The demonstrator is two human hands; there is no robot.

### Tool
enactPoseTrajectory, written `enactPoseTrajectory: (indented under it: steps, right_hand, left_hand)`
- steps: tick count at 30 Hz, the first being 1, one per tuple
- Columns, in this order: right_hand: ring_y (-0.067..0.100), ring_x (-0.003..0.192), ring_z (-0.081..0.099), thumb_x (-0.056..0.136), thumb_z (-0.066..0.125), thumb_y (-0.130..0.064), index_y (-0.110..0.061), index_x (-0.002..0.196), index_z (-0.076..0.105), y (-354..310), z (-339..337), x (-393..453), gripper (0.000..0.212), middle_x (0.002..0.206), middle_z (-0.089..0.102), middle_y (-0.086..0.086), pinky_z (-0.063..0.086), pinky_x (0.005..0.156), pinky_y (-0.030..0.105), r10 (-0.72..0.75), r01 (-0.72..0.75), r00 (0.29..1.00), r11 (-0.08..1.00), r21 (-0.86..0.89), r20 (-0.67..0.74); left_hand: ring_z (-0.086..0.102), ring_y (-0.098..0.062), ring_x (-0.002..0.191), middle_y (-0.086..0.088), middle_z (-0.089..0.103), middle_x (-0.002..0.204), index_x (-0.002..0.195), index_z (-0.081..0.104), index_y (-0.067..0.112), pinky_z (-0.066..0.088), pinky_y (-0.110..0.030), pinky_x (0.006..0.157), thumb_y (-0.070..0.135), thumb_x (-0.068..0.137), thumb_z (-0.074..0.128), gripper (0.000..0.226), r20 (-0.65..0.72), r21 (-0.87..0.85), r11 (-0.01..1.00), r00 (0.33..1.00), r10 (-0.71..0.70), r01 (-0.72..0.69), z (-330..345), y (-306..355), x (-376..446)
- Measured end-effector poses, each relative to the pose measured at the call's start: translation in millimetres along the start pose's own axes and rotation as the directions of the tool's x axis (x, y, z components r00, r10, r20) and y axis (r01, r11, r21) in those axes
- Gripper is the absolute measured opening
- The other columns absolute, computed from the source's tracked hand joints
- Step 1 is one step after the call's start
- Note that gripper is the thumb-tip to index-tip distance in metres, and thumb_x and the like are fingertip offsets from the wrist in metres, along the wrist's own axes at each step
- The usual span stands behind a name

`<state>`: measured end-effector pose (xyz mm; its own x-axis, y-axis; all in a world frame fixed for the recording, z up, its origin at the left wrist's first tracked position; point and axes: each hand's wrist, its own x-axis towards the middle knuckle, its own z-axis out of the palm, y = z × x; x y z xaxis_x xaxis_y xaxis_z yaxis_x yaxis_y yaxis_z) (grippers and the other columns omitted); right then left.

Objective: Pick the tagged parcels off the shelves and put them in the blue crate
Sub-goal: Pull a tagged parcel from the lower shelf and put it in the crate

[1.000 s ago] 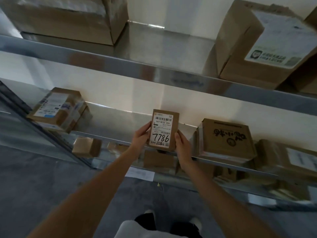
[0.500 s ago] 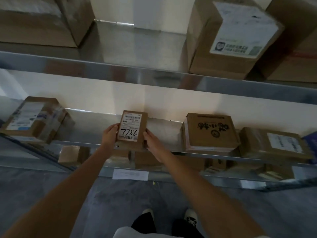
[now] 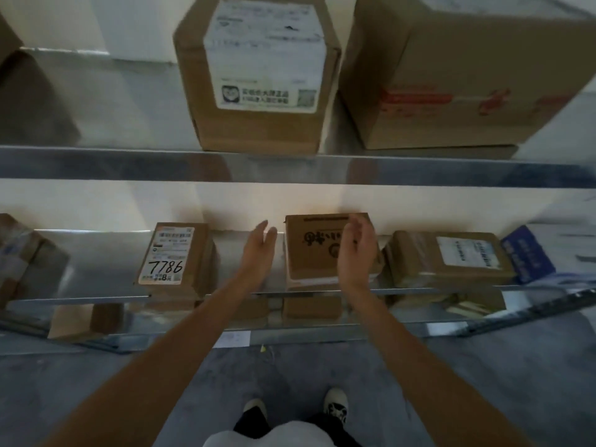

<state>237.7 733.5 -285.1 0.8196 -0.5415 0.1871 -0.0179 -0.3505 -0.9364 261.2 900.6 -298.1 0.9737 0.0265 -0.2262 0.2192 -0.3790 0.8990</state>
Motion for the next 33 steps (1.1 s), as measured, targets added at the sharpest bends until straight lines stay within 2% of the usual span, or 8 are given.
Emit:
enactPoseTrajectory:
  steps: [3,8,11,19,22,26,30,33]
  right_hand:
    - [0.019,0.107,0.057,0.099,0.049,-0.015,-0.004,0.121,0.056,25.3,-40.7,34.2,0.026,0.118,0.059,0.01,0.047,0.093,0.027,0.117,-0.116,0.991,0.993,0.022,-0.063]
    - [0.017,0.102,0.056,0.101,0.043,-0.036,-0.012,0.122,0.051,61.8,-68.5,54.3,0.033,0.114,0.056,0.005,0.045,0.076,0.027,0.409,-0.399,0.863,0.912,-0.097,0.296]
    - [0.017,0.104,0.055,0.101,0.04,-0.04,-0.015,0.125,0.05,76.8,-70.1,50.4,0.036,0.107,0.054,-0.003,0.043,0.083,0.028,0.446,-0.438,0.783,0.89,-0.124,0.433]
    - [0.005,0.091,0.053,0.097,0.043,-0.05,-0.02,0.123,0.045,80.5,-73.8,36.9,0.04,0.106,0.054,-0.005,0.04,0.07,0.018,0.5,-0.5,0.734,0.856,-0.132,0.46]
    - [0.004,0.091,0.052,0.096,0.043,-0.054,-0.021,0.119,0.044,70.4,-72.4,31.0,0.04,0.103,0.053,-0.007,0.038,0.065,0.018,0.521,-0.531,0.747,0.842,-0.101,0.413]
    - [0.017,0.105,0.059,0.097,0.041,-0.053,-0.02,0.118,0.055,62.0,-70.2,19.7,0.041,0.113,0.06,0.001,0.05,0.083,0.031,0.481,-0.515,0.789,0.857,-0.015,0.382]
    - [0.012,0.089,0.069,0.1,0.039,-0.047,-0.022,0.097,0.067,45.7,-79.9,8.5,0.037,0.092,0.073,-0.002,0.053,0.079,0.025,0.49,-0.557,0.814,0.811,0.18,0.312]
    - [0.022,0.107,0.065,0.098,0.041,-0.051,-0.018,0.116,0.062,34.6,-87.4,4.5,0.043,0.113,0.069,0.006,0.051,0.095,0.038,0.519,-0.592,0.805,0.741,0.318,0.289]
  left_hand:
    - [0.051,-0.023,0.117,-0.009,0.054,0.126,0.135,0.047,0.006,0.039,-0.039,0.106,0.027,0.105,0.032,0.039,0.017,-0.148,0.982,0.993,-0.118,0.119,38.1,7.4,-8.5]
    - [0.053,-0.019,0.102,-0.01,0.054,0.118,0.124,0.051,0.015,0.046,-0.041,0.093,0.029,0.104,0.033,0.03,-0.107,-0.382,0.903,0.962,-0.252,0.194,64.8,6.0,-15.5]
    - [0.053,-0.023,0.105,-0.01,0.056,0.115,0.126,0.053,0.011,0.044,-0.049,0.102,0.031,0.104,0.032,0.036,-0.124,-0.426,0.871,0.937,-0.326,0.246,70.1,4.5,-13.3]
    - [0.058,-0.024,0.113,-0.006,0.061,0.123,0.131,0.053,0.017,0.05,-0.033,0.08,0.027,0.102,0.035,0.035,0.034,-0.606,0.691,0.881,-0.471,0.393,63.8,-5.7,-24.8]
    - [0.06,-0.016,0.096,-0.001,0.063,0.109,0.129,0.054,0.018,0.049,-0.026,0.068,0.029,0.103,0.034,0.035,0.064,-0.589,0.706,0.894,-0.444,0.393,52.1,-7.4,-25.8]
    - [0.057,-0.012,0.077,-0.001,0.061,0.089,0.11,0.058,0.02,0.049,-0.022,0.054,0.039,0.101,0.036,0.03,0.015,-0.557,0.75,0.908,-0.42,0.356,30.2,-8.2,-23.6]
    - [0.058,-0.023,0.098,-0.01,0.065,0.101,0.115,0.062,0.01,0.048,-0.031,0.084,0.038,0.103,0.031,0.044,-0.04,-0.509,0.814,0.937,-0.348,0.281,13.7,-10.2,-30.8]
    - [0.052,-0.021,0.121,-0.006,0.062,0.125,0.107,0.066,0.021,0.035,-0.039,0.111,0.029,0.1,0.037,0.031,-0.083,-0.501,0.842,0.957,-0.277,0.2,8.4,-0.4,-37.0]
